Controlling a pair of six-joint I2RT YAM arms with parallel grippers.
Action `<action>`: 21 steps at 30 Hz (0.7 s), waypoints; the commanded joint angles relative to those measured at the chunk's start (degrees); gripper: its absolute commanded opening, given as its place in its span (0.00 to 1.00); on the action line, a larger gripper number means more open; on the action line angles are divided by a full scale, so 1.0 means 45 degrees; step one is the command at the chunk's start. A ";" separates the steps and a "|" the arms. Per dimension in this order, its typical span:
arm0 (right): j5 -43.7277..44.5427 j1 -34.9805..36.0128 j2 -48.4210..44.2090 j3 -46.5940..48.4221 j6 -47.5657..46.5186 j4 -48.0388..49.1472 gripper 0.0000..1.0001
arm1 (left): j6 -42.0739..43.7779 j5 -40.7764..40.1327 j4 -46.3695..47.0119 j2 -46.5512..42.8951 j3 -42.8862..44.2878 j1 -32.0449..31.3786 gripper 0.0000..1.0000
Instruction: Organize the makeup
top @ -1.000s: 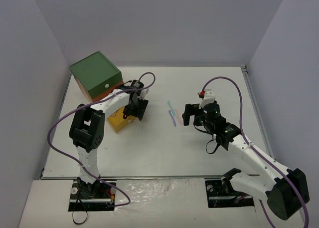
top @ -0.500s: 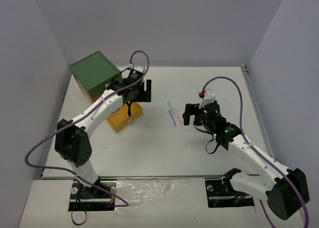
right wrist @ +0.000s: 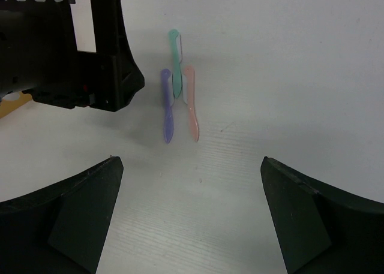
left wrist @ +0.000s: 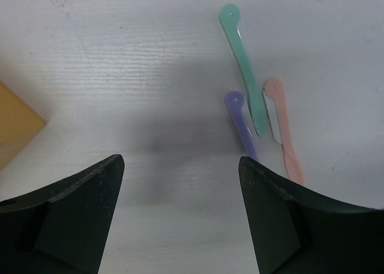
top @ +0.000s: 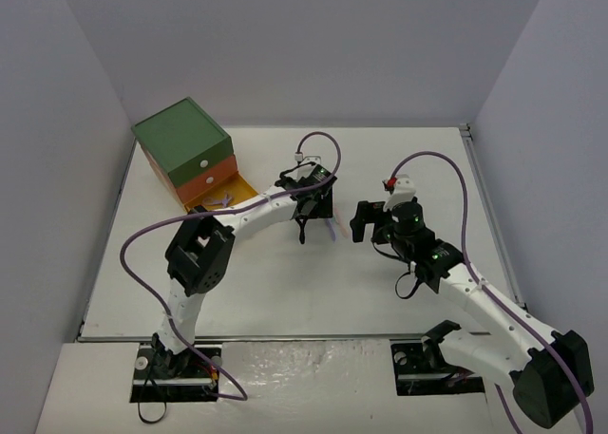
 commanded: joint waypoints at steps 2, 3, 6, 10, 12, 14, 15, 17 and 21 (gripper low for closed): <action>-0.0011 -0.0099 -0.0450 -0.0155 0.0251 0.0656 0.96 | -0.0554 -0.0719 0.0984 0.0166 0.1520 -0.0275 0.74; -0.0020 -0.0099 -0.0496 -0.0201 0.0242 0.0646 0.96 | -0.0536 -0.0729 0.1122 0.0314 0.1558 -0.0358 0.74; 0.0011 -0.0100 -0.0651 -0.0304 0.0209 0.0639 0.96 | -0.0508 -0.0665 0.1337 0.0741 0.1732 -0.0529 0.74; 0.0104 -0.0100 -0.0909 -0.0373 0.0179 0.0581 0.97 | -0.0409 -0.0761 0.0996 0.1458 0.2179 -0.0801 0.74; 0.0109 -0.0100 -0.0940 -0.0375 0.0176 0.0564 0.97 | -0.0421 -0.0876 0.0778 0.1724 0.2210 -0.0865 0.73; 0.0109 -0.0100 -0.1001 -0.0414 0.0177 0.0580 0.97 | -0.0404 -0.0970 0.0667 0.1821 0.2096 -0.0893 0.73; 0.0109 -0.0100 -0.1002 -0.0414 0.0196 0.0580 0.97 | -0.0404 -0.1028 0.0629 0.1821 0.2019 -0.0912 0.73; 0.0077 -0.0100 -0.1021 -0.0472 0.0235 0.0580 0.97 | -0.0262 -0.1152 0.0615 0.1821 0.1824 -0.0971 0.70; 0.0070 -0.0100 -0.1004 -0.0470 0.0291 0.0580 0.97 | -0.0188 -0.1250 0.0464 0.1858 0.1413 -0.0991 0.68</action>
